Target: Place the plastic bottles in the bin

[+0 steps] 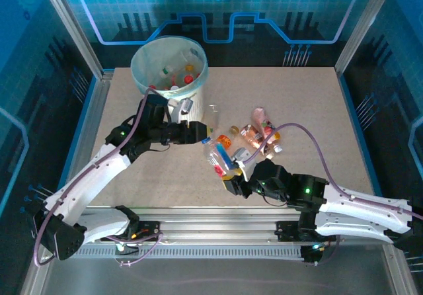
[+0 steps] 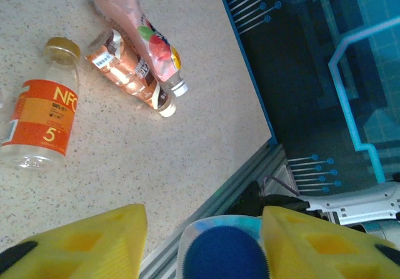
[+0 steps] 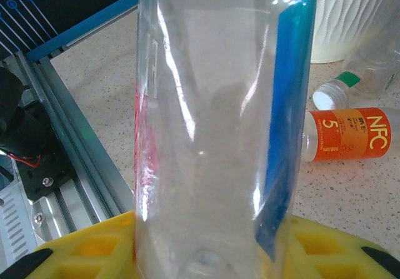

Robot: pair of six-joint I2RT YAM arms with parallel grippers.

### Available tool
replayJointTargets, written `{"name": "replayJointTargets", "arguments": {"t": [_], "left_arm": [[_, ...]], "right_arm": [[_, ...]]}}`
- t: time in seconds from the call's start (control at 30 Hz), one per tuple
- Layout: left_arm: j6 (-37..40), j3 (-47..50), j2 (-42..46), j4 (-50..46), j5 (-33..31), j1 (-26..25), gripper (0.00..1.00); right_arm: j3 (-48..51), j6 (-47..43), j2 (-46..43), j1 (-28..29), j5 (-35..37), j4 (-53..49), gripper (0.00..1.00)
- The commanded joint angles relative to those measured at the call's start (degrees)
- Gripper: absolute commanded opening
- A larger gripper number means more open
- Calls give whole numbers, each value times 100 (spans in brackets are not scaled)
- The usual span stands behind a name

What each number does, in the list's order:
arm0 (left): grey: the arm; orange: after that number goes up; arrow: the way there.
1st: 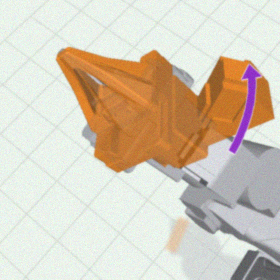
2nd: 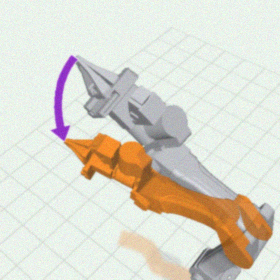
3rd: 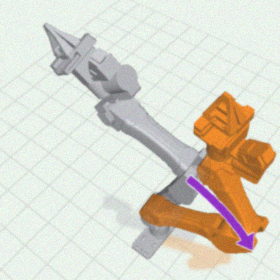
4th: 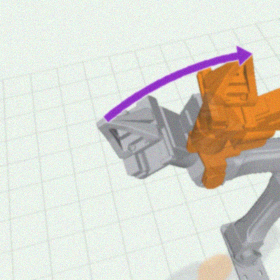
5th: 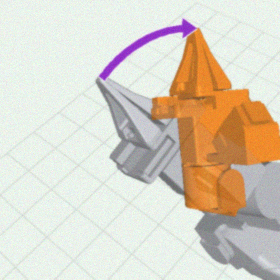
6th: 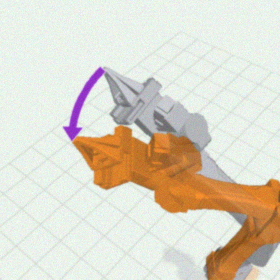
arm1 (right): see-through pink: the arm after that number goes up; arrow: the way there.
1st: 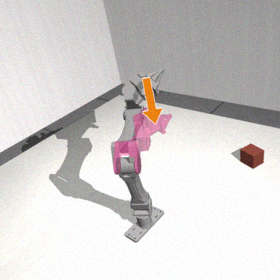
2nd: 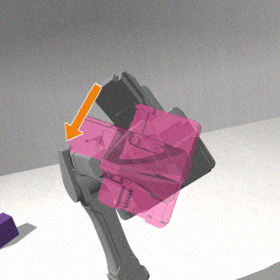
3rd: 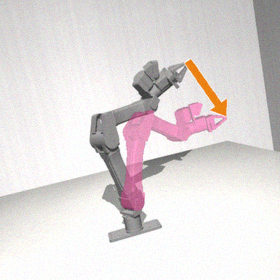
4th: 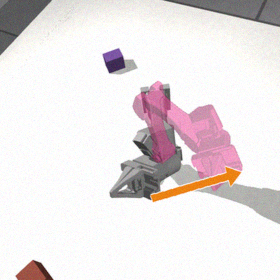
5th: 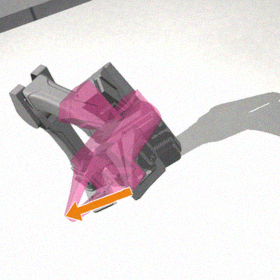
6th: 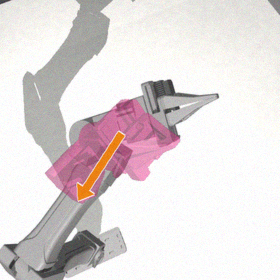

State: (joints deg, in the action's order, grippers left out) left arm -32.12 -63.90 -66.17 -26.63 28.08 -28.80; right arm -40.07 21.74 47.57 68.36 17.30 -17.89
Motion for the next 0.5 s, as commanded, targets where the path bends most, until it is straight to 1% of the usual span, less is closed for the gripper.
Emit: {"name": "replayJointTargets", "arguments": {"t": [0.0, 0.1, 0.17, 0.27, 0.3, 0.33, 0.4, 0.43, 0.47], "left_arm": [[-14, -61, -71, 54, 359, 32, 48], [-55, -79, -113, 113, 559, 27, 43], [-66, -104, -129, 117, 626, 25, 35], [-67, -155, -117, 101, 599, 29, 33], [-60, -160, -102, 98, 564, 27, 30], [-43, -183, -82, 75, 499, 27, 27], [8, -251, -14, 37, 298, 30, 18], [34, -299, 36, 21, 165, 35, 12], [61, -362, 87, -4, 9, 31, 6]], "right_arm": [[-88, -126, -56, 99, -21, 338, 44], [-105, -127, 17, 99, -9, 350, 44], [-145, -138, 68, 99, 8, 330, 45], [-175, -115, 108, 99, 151, 301, 47], [-197, -95, 108, 99, 188, 276, 47], [-223, -81, 122, 99, 240, 254, 49], [-305, -12, 138, 95, 392, 163, 52], [-365, 6, 147, 99, 461, 101, 57], [-436, 33, 164, 94, 515, 46, 67]]}}
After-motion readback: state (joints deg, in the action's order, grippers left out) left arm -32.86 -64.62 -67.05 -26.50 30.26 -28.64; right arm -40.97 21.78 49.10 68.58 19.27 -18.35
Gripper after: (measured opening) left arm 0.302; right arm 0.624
